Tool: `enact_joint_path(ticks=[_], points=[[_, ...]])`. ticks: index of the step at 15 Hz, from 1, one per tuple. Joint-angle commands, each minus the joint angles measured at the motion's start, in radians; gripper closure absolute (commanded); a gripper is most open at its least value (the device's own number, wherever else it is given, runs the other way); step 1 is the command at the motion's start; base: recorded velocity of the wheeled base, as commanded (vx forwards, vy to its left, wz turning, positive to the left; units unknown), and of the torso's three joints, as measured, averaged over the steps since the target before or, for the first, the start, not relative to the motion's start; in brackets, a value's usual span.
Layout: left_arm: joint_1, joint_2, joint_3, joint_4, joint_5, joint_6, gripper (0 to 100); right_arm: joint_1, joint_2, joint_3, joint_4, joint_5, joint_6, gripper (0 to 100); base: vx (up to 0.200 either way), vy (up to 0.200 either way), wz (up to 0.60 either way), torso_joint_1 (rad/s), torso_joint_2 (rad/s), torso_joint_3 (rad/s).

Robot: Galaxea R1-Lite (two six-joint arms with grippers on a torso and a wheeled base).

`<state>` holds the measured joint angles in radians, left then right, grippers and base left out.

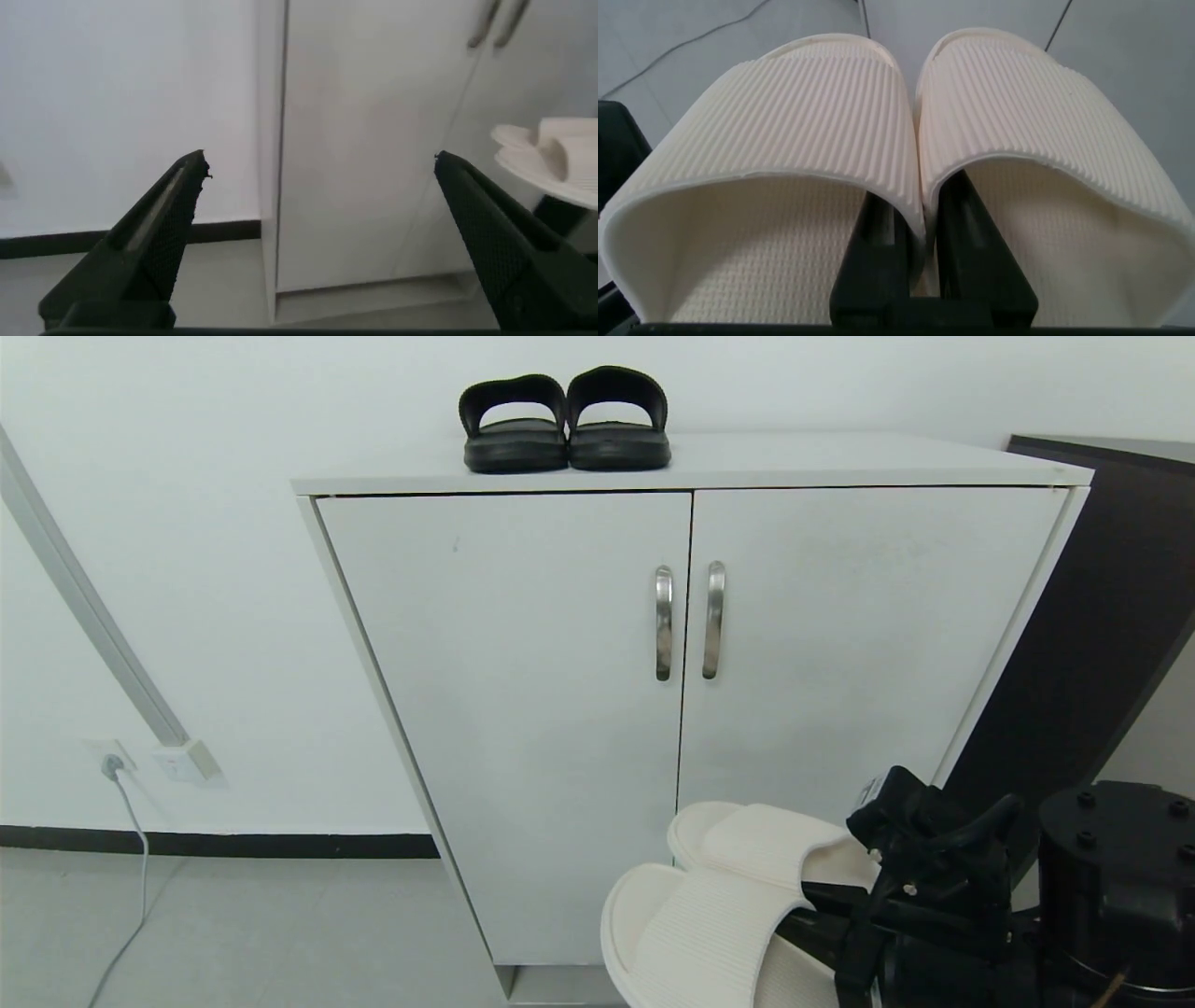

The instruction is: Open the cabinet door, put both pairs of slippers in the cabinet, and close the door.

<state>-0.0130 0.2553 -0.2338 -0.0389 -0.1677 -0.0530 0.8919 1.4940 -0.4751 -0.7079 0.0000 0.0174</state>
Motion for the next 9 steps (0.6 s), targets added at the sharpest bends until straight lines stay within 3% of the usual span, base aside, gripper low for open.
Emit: enact_joint_path(ticks=[1,2,3,4,5,7,8,9], points=[[-0.008,0.338,-0.038,-0.127,-0.179,0.004,0,0.001,0.005,0.004,-0.001,0.002,-0.005,100,0.000,0.000,0.00,0.000,0.00,0.000],[-0.008,0.407,-0.048,-0.199,-0.248,-0.002,0,0.001,0.005,0.003,-0.001,0.002,-0.005,100,0.000,0.000,0.00,0.000,0.00,0.000],[-0.016,0.483,-0.061,-0.277,-0.305,-0.033,0,0.001,0.005,0.003,-0.002,0.002,-0.005,100,0.000,0.000,0.00,0.000,0.00,0.000],[-0.030,0.518,-0.064,-0.317,-0.323,-0.050,0,0.001,0.003,0.004,-0.002,0.002,-0.005,100,0.000,0.000,0.00,0.000,0.00,0.000],[-0.122,0.582,-0.078,-0.384,-0.328,-0.065,0,0.001,-0.001,0.007,-0.007,0.002,-0.005,100,0.000,0.000,0.00,0.000,0.00,0.000],[-0.320,0.608,-0.139,-0.404,-0.303,-0.140,0,0.001,0.002,0.007,-0.013,0.005,-0.004,100,0.000,0.000,0.00,0.000,0.00,0.000],[-0.418,0.647,-0.182,-0.404,-0.253,-0.171,0,0.001,0.005,0.004,-0.016,0.008,0.001,100,0.000,0.000,0.00,0.000,0.00,0.000],[-0.472,0.677,-0.208,-0.407,-0.213,-0.185,0,0.001,0.006,0.004,-0.018,0.015,0.001,100,0.000,0.000,0.00,0.000,0.00,0.000]])
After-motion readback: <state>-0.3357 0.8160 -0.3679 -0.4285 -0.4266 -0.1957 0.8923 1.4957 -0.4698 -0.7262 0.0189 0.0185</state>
